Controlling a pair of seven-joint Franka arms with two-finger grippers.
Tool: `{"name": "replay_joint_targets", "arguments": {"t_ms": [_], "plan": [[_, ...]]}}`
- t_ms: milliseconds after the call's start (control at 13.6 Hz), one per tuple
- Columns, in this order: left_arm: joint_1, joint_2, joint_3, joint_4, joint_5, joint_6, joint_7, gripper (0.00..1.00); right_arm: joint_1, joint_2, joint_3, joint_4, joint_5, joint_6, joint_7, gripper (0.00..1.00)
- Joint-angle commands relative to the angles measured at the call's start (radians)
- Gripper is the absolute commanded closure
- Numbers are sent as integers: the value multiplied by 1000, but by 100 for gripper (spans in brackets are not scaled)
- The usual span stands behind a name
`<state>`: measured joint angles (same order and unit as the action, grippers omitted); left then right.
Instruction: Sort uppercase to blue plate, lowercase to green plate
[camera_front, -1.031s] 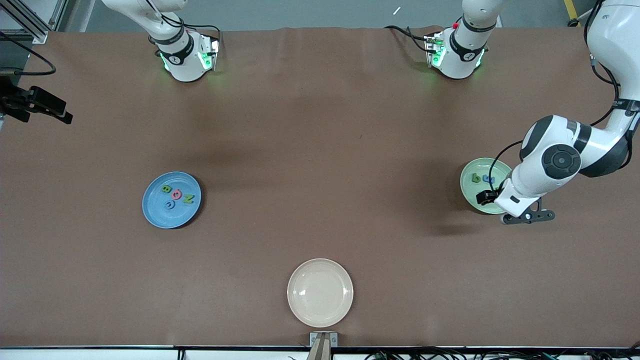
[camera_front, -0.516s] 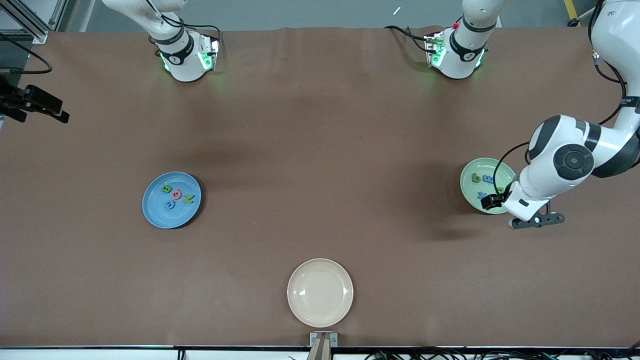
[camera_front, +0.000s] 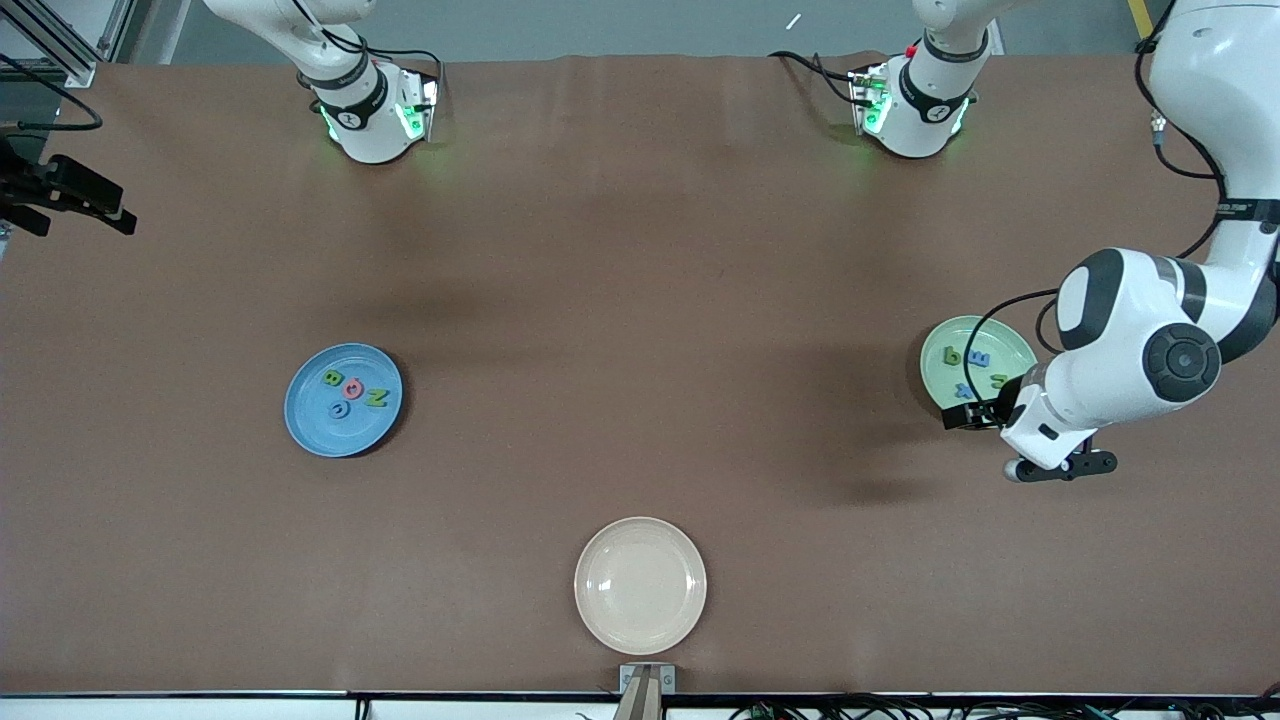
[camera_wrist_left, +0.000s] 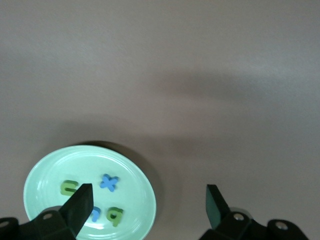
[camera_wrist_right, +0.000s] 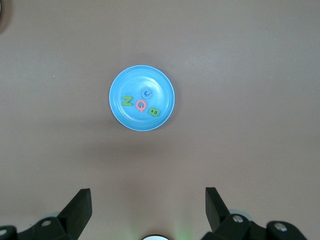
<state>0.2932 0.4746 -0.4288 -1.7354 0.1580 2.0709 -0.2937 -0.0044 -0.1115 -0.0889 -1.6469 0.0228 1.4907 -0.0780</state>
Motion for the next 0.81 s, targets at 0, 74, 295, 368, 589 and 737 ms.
{"name": "replay_joint_targets", "arguments": {"t_ms": [0, 74, 295, 368, 589, 737], "plan": [[-288, -88, 304, -4, -135, -32, 68, 1, -3, -43, 5, -45, -14, 13, 15, 0], [-364, -94, 382, -4, -164, -44, 73, 1, -3, -45, 5, -47, -14, 11, 47, 0], [-431, -143, 440, 8, -164, -74, 71, 1, -5, -53, 1, -57, -14, 20, 47, 0], [-427, -158, 433, 11, -158, -87, 71, 1, -5, -53, 1, -59, -12, 20, 47, 0], [-417, -218, 432, 10, -156, -117, 76, 1, -3, -89, 1, -115, -12, 57, 47, 0], [-410, -261, 427, -1, -173, -121, 106, 1, -3, -86, 1, -114, -12, 51, 47, 0]]}}
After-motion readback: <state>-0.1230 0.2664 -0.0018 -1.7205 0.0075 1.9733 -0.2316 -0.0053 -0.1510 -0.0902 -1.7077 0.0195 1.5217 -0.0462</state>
